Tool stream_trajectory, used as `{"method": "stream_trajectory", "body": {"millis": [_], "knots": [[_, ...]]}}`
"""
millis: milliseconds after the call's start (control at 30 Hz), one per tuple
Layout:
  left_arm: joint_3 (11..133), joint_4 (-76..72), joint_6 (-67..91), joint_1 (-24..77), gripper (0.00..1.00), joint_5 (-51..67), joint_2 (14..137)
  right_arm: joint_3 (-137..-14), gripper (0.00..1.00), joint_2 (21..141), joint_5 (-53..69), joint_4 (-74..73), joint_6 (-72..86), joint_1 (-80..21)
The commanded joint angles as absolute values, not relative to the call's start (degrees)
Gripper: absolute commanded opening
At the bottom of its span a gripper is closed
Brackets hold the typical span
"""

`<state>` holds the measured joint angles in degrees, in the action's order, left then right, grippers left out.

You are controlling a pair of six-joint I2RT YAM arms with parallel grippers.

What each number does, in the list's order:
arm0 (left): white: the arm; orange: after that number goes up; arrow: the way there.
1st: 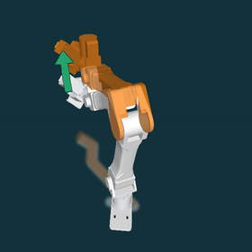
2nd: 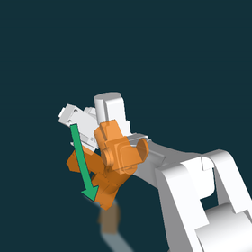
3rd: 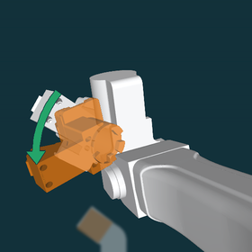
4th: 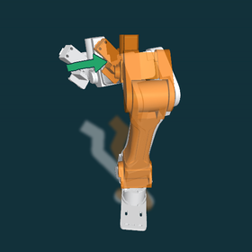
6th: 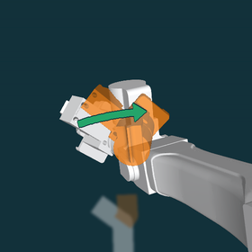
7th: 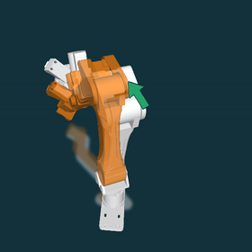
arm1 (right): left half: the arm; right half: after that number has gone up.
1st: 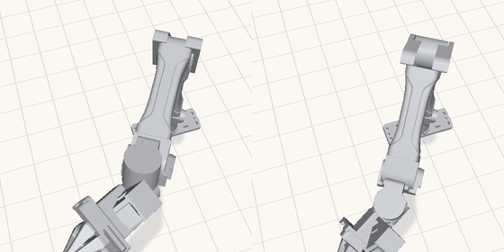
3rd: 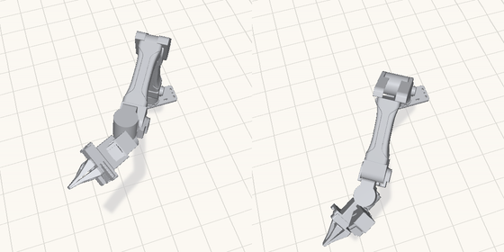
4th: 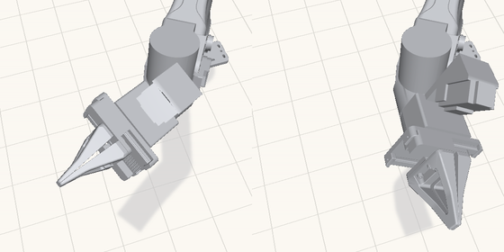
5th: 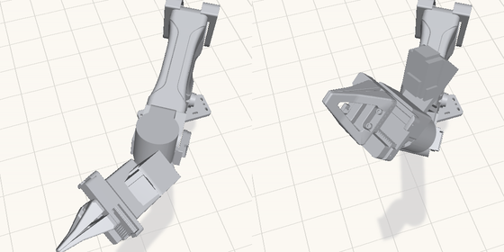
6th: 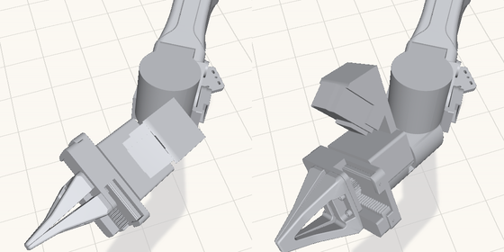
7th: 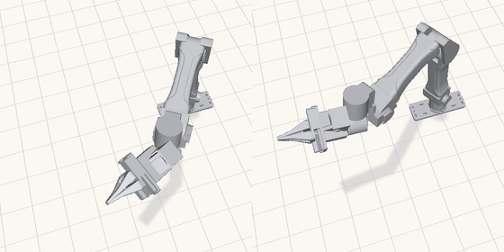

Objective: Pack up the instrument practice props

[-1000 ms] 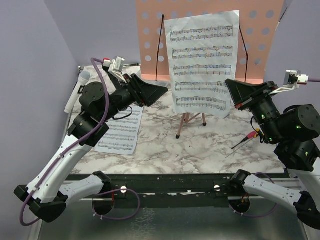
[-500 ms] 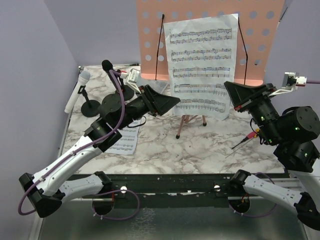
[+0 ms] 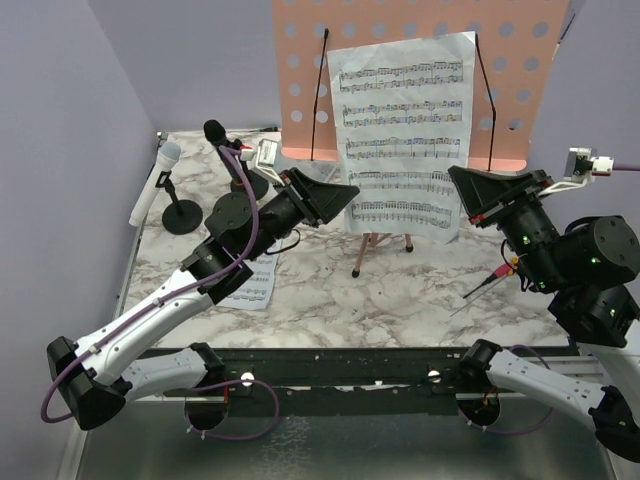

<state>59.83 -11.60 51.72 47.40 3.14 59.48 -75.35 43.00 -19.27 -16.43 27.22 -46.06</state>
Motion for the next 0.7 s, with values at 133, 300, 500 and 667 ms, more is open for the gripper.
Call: {"method": "stream_trajectory", "body": {"millis": [133, 300, 500, 667], "knots": [[59.6, -16.6, 52.5, 48.0, 0.35, 1.8, 61.2, -74.4, 0.0, 42.5, -18.0, -16.7, 27.6, -46.3], [59.4, -15.9, 51.1, 48.0, 0.17, 2.0, 59.4, -73.7, 0.0, 42.1, -18.2, -16.7, 27.0, -46.3], [63.0, -6.9, 43.6, 47.9, 0.0, 0.4, 56.9, -70.9, 0.04, 40.5, -19.1, -15.1, 25.0, -46.3], [67.1, 2.6, 34.9, 48.0, 0.0, 1.5, 55.8, -70.6, 0.22, 39.7, -18.3, -14.2, 20.6, -46.3]]}}
